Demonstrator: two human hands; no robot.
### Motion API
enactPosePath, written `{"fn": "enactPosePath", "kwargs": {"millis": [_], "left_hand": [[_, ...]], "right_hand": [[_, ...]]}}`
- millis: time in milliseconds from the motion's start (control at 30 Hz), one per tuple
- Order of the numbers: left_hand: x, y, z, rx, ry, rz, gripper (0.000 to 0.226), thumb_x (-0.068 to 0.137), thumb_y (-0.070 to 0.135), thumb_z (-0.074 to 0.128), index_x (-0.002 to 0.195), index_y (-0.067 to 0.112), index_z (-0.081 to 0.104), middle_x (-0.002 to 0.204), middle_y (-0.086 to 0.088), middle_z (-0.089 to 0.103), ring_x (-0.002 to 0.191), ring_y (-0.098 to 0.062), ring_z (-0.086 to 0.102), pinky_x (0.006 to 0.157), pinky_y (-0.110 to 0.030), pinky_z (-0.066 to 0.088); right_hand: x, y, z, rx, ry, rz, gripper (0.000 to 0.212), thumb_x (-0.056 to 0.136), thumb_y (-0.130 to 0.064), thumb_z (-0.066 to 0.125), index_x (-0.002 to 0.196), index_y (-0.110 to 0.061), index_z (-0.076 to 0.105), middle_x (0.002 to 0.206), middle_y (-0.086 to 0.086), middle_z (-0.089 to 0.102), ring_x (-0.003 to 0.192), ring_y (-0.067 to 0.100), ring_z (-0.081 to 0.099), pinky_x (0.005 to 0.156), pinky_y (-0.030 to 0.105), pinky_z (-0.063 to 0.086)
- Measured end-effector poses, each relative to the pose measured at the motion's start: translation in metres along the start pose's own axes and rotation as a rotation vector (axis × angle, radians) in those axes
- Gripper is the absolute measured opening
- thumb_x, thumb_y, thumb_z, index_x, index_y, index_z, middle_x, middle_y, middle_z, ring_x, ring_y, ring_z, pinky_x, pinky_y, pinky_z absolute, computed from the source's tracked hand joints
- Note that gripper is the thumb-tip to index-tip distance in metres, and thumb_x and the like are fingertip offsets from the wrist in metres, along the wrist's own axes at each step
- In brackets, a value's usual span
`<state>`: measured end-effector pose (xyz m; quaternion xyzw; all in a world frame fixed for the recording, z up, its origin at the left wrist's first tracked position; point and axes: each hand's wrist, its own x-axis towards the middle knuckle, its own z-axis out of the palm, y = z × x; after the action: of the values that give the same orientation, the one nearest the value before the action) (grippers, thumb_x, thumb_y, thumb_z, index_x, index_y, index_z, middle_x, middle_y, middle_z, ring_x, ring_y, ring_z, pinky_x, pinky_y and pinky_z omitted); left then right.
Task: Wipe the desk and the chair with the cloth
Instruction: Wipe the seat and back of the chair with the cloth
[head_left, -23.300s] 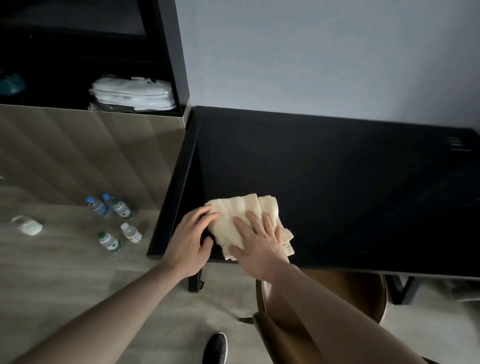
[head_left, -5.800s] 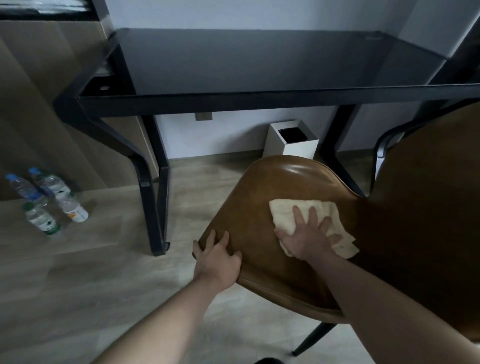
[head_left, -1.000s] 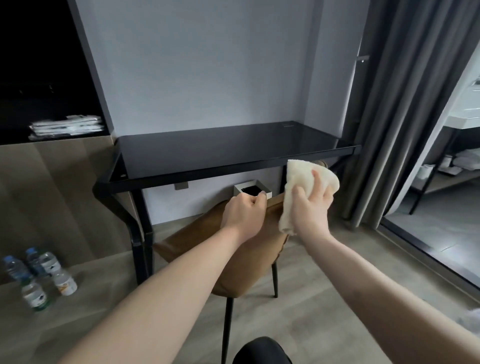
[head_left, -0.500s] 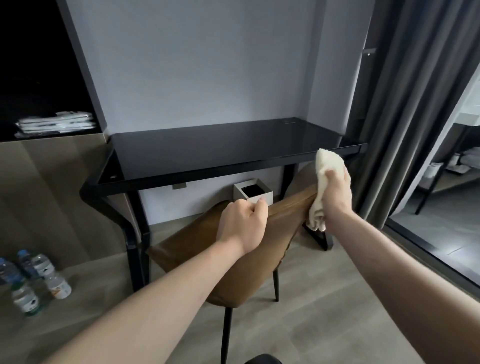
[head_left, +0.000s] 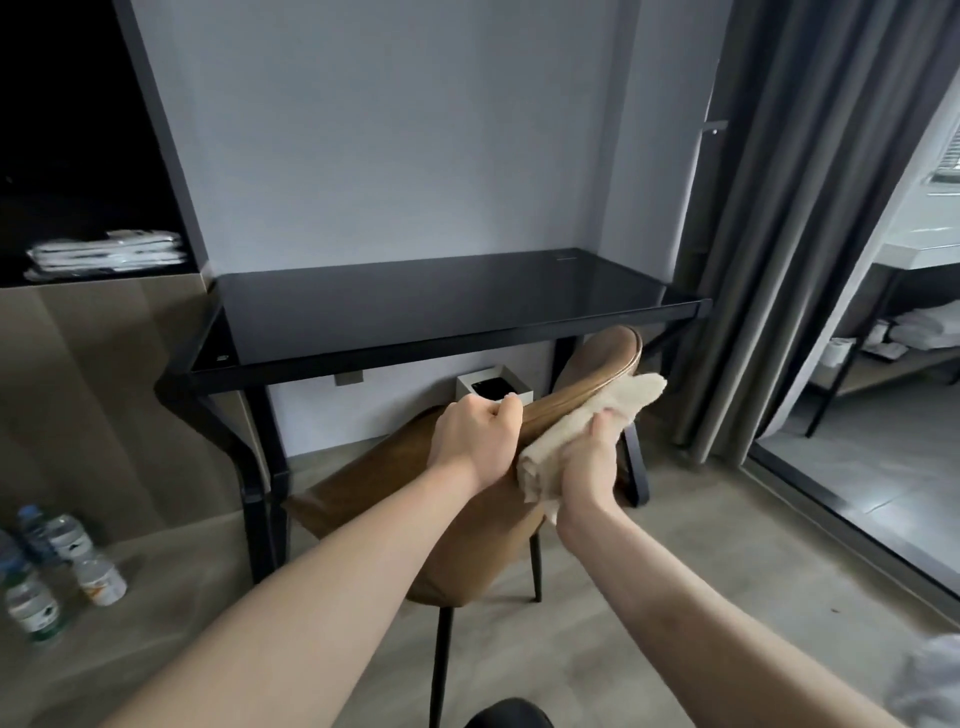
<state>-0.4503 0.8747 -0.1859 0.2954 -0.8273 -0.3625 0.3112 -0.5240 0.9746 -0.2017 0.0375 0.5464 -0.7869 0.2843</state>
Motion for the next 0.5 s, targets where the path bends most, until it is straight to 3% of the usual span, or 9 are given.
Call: {"fn": "enactPosePath", "kwargs": {"millis": [67, 133, 200, 300, 400, 500], "left_hand": [[-0.001, 0.002, -0.002, -0.016, -0.024, -0.023, 0.061, 0.099, 0.046, 0.042, 0.056, 0.006, 0.06, 0.052, -0.002, 0.06, 0.065, -0.023, 0.063, 0.06, -0.036, 0.049], [-0.004, 0.004, -0.005, -0.028, -0.043, -0.036, 0.063, 0.095, 0.05, 0.04, 0.056, 0.004, 0.059, 0.053, -0.004, 0.061, 0.065, -0.024, 0.063, 0.061, -0.036, 0.049], [-0.007, 0.002, -0.006, -0.033, -0.042, -0.041, 0.063, 0.101, 0.046, 0.044, 0.05, 0.01, 0.05, 0.047, 0.003, 0.052, 0.059, -0.02, 0.056, 0.057, -0.032, 0.041], [-0.009, -0.002, -0.005, -0.008, -0.023, -0.017, 0.065, 0.106, 0.038, 0.045, 0.045, 0.018, 0.038, 0.042, 0.007, 0.041, 0.05, -0.011, 0.044, 0.055, -0.03, 0.034], [-0.005, -0.005, -0.002, -0.014, -0.013, 0.005, 0.071, 0.107, 0.037, 0.046, 0.038, 0.02, 0.038, 0.039, 0.008, 0.038, 0.045, -0.01, 0.042, 0.054, -0.028, 0.033], [-0.002, -0.008, 0.001, -0.017, -0.008, 0.022, 0.074, 0.108, 0.033, 0.046, 0.035, 0.021, 0.042, 0.036, 0.009, 0.034, 0.042, -0.009, 0.041, 0.049, -0.023, 0.03]], "right_hand": [[0.003, 0.029, -0.006, 0.003, -0.052, -0.028, 0.106, 0.06, -0.093, 0.049, 0.15, -0.036, 0.05, 0.145, -0.003, 0.062, 0.127, 0.023, 0.062, 0.116, 0.049, 0.045], [0.009, 0.042, -0.011, 0.033, -0.068, -0.029, 0.115, 0.049, -0.09, 0.05, 0.151, -0.038, 0.049, 0.142, -0.001, 0.062, 0.125, 0.024, 0.061, 0.115, 0.052, 0.044], [-0.01, 0.023, -0.009, -0.011, -0.056, 0.007, 0.105, 0.061, -0.087, 0.051, 0.152, -0.035, 0.047, 0.143, 0.001, 0.061, 0.127, 0.026, 0.059, 0.116, 0.053, 0.043], [0.004, -0.005, -0.015, 0.009, -0.008, 0.072, 0.075, 0.098, -0.074, 0.044, 0.153, -0.023, 0.051, 0.144, 0.002, 0.057, 0.139, 0.031, 0.052, 0.123, 0.052, 0.034], [0.05, -0.034, -0.021, -0.012, 0.04, 0.022, 0.064, 0.106, -0.063, 0.04, 0.144, -0.017, 0.06, 0.135, 0.006, 0.065, 0.13, 0.031, 0.059, 0.121, 0.049, 0.039], [0.083, -0.049, -0.021, -0.043, 0.004, -0.022, 0.058, 0.108, -0.061, 0.038, 0.119, -0.015, 0.071, 0.105, 0.008, 0.075, 0.111, 0.028, 0.066, 0.108, 0.041, 0.049]]}}
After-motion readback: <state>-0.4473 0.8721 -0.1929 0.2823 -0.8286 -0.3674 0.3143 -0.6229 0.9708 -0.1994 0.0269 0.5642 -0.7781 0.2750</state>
